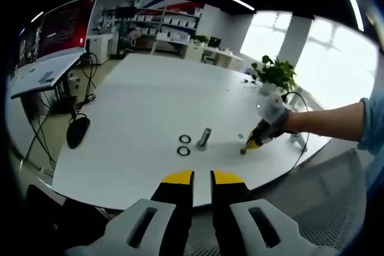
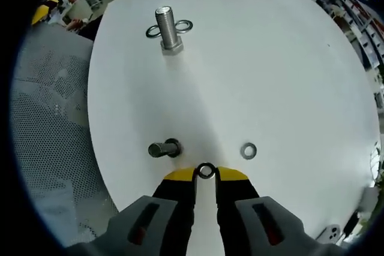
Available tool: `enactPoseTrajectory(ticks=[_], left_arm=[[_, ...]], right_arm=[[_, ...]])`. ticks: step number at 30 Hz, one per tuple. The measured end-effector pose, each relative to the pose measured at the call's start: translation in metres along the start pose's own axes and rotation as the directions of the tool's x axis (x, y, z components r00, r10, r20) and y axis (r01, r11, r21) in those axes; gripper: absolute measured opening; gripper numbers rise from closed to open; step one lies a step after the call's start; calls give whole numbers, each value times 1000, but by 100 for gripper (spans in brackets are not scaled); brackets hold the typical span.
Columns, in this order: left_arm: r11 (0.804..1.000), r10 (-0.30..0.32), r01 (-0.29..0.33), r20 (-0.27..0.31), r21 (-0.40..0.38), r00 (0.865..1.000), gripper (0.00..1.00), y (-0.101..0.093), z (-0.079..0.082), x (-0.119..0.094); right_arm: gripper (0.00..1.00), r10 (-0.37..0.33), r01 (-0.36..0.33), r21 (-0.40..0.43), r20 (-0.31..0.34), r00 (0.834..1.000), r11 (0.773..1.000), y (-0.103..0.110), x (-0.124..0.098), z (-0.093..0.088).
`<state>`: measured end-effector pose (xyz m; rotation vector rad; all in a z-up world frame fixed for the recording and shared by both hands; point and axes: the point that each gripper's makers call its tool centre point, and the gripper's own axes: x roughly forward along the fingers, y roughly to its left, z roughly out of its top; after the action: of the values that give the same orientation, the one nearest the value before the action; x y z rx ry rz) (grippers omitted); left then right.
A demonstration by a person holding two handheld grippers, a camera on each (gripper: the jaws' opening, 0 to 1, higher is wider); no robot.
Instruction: Place the washer onto the threaded stud by aligning its center hole with the stud, sliding it down to the base, and recovering from edge contact or off-axis alignment until the washer reaches the visible bottom stop.
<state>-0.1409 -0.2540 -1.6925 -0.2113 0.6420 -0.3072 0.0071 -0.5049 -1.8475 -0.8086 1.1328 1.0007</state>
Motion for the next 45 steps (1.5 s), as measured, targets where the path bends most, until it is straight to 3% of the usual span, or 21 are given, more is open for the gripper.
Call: enactPoseTrajectory(ticks=[19, 24, 32, 45], left_arm=[[1000, 3, -3, 0, -3, 1000, 8, 0, 0, 0], [1000, 1, -1, 1, -4, 1000, 8, 0, 0, 0], [1000, 0, 0, 3, -5, 1000, 8, -1, 0, -1], [1000, 1, -1, -1, -5, 1000, 8, 0, 0, -1]], right_arm=[[13, 6, -6, -2, 74, 997, 1000, 8, -32, 9], [13, 4, -3, -7, 120, 993, 1000, 12, -48, 20], [13, 4, 1, -39, 140, 990, 999, 18, -61, 29], [13, 32, -20, -108, 106, 994, 994, 30, -60, 32]])
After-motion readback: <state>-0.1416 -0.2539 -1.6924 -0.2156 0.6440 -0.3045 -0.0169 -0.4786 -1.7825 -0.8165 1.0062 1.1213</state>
